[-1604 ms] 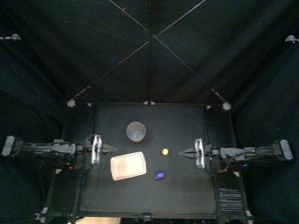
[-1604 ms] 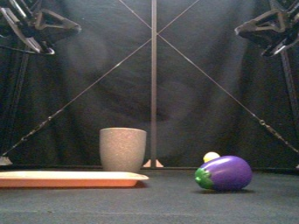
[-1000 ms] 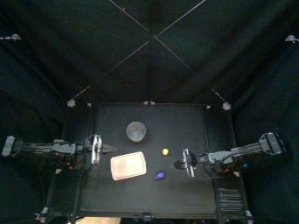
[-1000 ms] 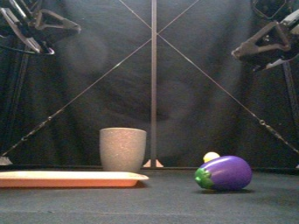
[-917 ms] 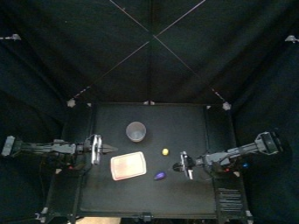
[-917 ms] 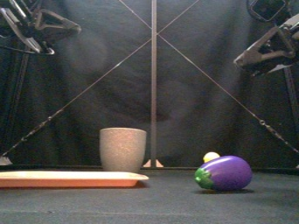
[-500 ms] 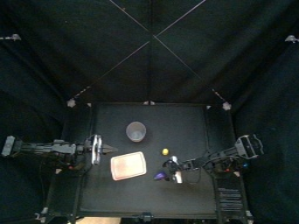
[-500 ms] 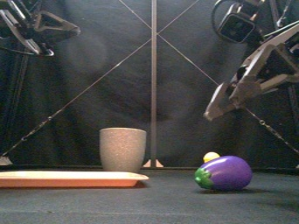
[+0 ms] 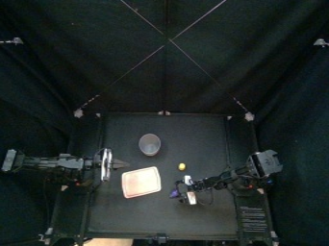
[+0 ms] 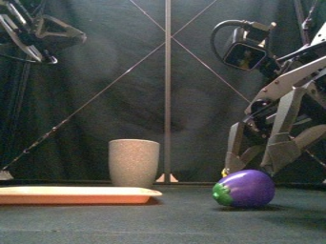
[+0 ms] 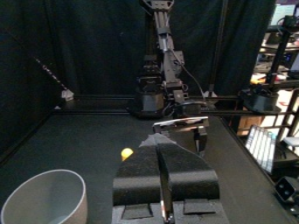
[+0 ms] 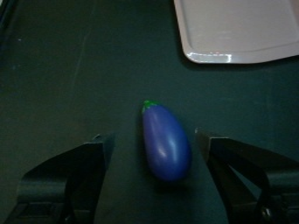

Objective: Pick the eggplant then place it in the grey bowl
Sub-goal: Pick the eggplant

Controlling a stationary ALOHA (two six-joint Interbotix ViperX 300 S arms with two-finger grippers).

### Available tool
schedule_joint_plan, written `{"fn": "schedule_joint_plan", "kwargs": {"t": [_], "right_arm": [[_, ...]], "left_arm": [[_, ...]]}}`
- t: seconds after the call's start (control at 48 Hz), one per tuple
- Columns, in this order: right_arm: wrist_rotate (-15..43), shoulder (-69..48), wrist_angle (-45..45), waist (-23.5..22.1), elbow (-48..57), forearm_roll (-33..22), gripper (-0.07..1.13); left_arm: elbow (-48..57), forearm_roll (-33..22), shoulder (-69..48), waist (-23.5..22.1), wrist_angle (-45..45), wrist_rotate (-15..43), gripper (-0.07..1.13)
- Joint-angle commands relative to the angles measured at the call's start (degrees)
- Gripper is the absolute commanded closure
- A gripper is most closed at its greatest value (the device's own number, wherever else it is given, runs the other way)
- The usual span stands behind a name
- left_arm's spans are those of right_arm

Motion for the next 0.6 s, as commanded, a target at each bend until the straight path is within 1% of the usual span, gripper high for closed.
{"fn": "schedule_joint_plan", "kwargs": {"t": [0.021,0.292,0.396,0.458,0.521,0.583,0.604], "right_arm": [[0.00,0.35,0.09,0.09,-1.67,0.26,0.02],[-0.09,4.39,0.18,-0.18,-2.64,0.53,0.03],[-0.09,4.48,0.18,-0.18,-2.90,0.44,0.08],[-0.09,4.39,0.18,-0.18,-3.08,0.44,0.15],[-0.09,4.39,0.09,-0.18,-3.25,0.35,0.24],[-0.09,4.39,0.18,-0.18,-3.34,0.35,0.36],[-0.09,4.39,0.18,-0.26,-3.34,0.26,0.42]], "left_arm": [[-0.70,-0.09,0.18,0.09,-0.26,0.09,1.10],[-0.53,-0.09,0.18,0.00,-0.26,0.00,1.10],[-0.44,-0.18,0.18,0.09,-0.26,0.09,1.10],[-0.44,-0.09,0.26,0.09,-0.26,0.00,1.10],[-0.44,-0.09,0.18,0.00,-0.26,0.00,1.10],[-0.44,-0.18,0.26,0.09,-0.35,0.00,1.10],[-0.44,-0.09,0.26,0.09,-0.26,0.00,1.10]]}}
